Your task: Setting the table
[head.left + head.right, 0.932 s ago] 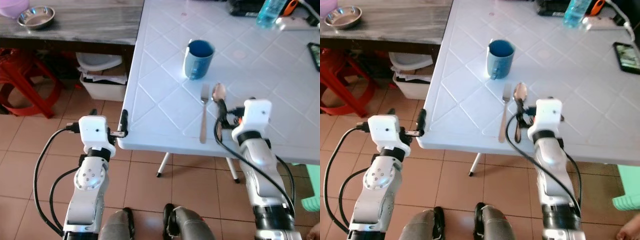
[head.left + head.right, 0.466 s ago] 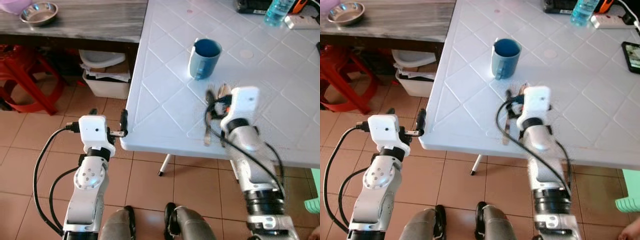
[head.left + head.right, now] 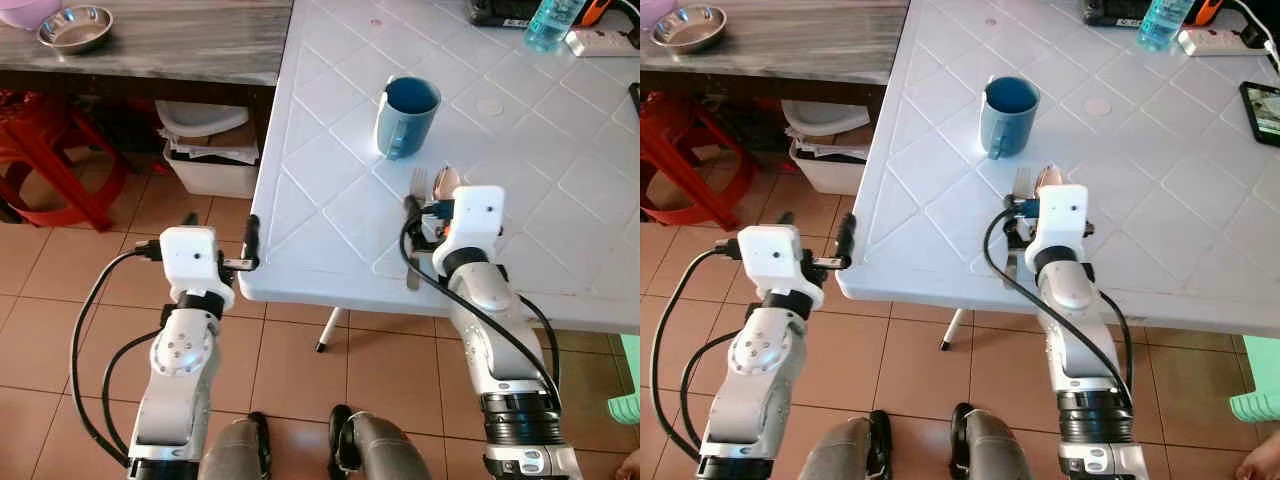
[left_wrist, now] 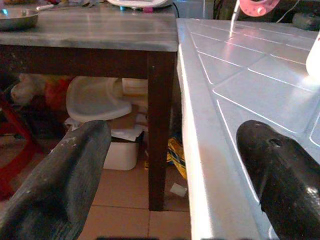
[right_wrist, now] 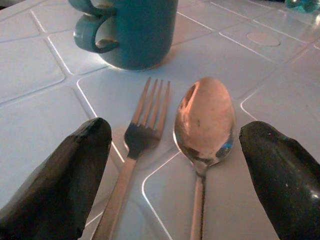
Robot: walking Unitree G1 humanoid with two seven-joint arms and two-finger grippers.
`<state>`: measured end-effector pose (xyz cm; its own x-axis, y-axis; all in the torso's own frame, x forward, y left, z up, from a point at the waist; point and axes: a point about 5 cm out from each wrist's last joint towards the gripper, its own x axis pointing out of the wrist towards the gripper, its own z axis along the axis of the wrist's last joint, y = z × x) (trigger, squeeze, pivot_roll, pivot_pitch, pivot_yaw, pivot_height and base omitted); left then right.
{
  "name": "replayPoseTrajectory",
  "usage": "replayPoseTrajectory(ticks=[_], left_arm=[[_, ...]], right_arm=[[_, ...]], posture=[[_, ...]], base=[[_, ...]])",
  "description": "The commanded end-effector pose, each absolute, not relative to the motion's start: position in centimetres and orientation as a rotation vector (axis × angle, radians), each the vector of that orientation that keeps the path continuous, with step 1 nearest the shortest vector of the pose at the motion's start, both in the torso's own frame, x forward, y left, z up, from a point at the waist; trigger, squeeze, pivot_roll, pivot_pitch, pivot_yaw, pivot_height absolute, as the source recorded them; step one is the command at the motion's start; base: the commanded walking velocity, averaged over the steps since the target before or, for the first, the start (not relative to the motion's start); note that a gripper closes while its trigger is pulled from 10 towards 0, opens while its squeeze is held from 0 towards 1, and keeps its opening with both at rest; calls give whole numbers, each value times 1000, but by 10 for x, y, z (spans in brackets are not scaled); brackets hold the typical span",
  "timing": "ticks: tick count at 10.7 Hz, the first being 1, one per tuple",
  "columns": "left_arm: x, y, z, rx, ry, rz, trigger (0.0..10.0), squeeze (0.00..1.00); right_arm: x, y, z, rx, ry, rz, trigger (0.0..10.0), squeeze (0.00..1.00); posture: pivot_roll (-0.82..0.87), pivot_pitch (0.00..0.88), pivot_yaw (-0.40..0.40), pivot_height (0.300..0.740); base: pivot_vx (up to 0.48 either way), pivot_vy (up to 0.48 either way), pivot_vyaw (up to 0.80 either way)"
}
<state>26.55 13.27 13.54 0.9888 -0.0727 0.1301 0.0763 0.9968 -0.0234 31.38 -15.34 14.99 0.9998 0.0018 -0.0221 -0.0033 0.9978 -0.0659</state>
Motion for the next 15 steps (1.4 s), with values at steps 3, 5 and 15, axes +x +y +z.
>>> replayPoseTrajectory(ticks=[3, 5, 15], left_arm=[[265, 129, 134, -49, -122, -77, 10000, 0], [264, 127, 133, -58, -120, -80, 10000, 0], [265, 126, 131, -62, -113, -99, 10000, 0]], right_arm=[[313, -148, 157, -24, 47, 20, 10000, 0], [311, -138, 157, 6, 72, 53, 1373, 0], [315, -142, 137, 109, 210, 31, 9608, 0]], posture=[[-54, 217, -26, 740], [-57, 218, -31, 740], [-55, 223, -26, 740]], base=[[0, 0, 0], [0, 0, 0], [0, 0, 0]])
